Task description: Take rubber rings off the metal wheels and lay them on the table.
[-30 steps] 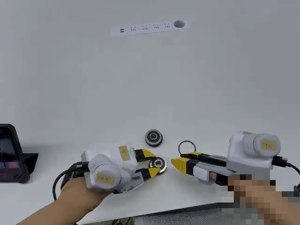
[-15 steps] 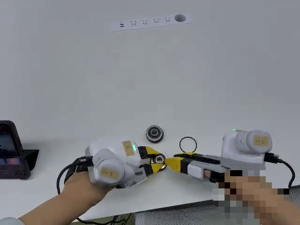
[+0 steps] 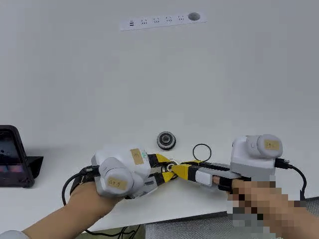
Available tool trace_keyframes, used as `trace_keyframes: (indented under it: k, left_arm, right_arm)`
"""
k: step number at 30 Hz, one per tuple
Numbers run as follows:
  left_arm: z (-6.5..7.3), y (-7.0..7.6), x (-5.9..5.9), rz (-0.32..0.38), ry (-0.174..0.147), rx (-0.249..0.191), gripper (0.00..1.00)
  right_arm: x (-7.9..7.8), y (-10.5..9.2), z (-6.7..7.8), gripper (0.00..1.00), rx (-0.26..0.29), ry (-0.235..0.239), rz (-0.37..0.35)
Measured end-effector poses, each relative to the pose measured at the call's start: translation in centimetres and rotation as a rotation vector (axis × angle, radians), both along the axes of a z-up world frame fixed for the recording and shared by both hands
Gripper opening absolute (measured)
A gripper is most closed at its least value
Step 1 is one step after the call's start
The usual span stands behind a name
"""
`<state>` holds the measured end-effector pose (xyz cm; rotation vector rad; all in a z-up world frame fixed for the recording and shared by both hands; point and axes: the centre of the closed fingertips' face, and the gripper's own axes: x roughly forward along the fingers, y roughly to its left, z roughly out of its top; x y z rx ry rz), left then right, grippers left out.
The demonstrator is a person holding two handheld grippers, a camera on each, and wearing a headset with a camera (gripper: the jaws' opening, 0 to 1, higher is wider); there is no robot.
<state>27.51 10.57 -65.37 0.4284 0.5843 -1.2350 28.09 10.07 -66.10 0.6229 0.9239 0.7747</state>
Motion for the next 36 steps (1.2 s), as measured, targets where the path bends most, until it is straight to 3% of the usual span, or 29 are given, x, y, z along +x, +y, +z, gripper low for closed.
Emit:
trace_keyframes:
  k: [19, 28, 36]
  left_arm:
    - [0.0, 0.0, 0.0, 0.001, -0.001, -0.002, 0.13]
    - [0.0, 0.0, 0.0, 0.003, 0.0, -0.001, 0.13]
    - [0.0, 0.0, 0.0, 0.002, 0.001, -0.001, 0.13]
  right_arm:
    - [-0.6, -0.5, 0.6, 0.17, 0.035, 0.029, -0.005]
    - [-0.3, -1.0, -0.1, 0.05, -0.015, 0.023, -0.009]
    - [-0.2, -0.8, 0.3, 0.02, -0.03, -0.001, 0.007]
